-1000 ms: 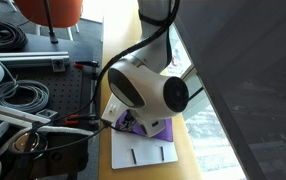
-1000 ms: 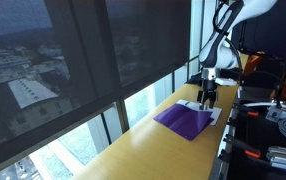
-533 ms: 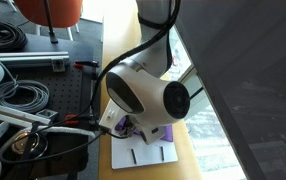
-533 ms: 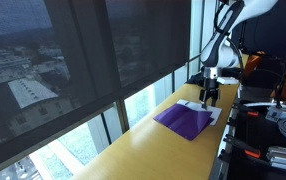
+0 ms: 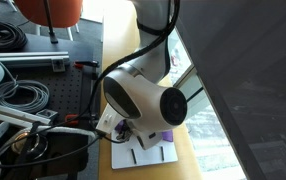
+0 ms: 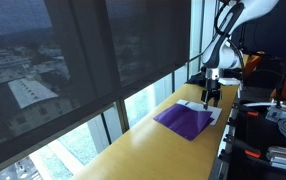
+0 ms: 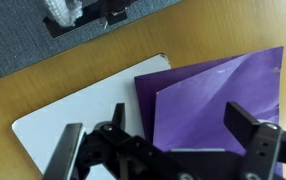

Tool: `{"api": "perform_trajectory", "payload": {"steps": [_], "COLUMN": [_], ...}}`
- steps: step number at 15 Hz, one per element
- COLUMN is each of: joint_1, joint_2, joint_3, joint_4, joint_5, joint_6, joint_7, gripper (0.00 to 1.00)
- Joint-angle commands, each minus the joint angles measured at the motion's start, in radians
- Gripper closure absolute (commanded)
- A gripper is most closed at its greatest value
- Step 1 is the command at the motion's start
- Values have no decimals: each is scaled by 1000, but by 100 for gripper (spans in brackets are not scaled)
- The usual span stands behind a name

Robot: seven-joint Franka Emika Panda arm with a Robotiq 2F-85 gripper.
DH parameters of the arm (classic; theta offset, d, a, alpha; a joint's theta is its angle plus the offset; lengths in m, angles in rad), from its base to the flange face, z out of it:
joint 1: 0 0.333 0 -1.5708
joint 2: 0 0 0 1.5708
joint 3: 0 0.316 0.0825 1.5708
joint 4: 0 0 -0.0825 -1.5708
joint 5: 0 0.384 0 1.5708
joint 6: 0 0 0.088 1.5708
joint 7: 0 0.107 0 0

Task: Open the purple file holder

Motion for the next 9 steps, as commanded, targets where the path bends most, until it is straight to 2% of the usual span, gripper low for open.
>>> {"api": "perform_trajectory", "payload": {"steps": [1, 9], "joint_1": [0, 10], "joint_2": [21, 77], "joint_3": [5, 15], "joint_4": [9, 55], "joint_5": [-1, -16], "joint_6": [25, 58], "joint_7": [-12, 9], "gripper": [0, 0]}}
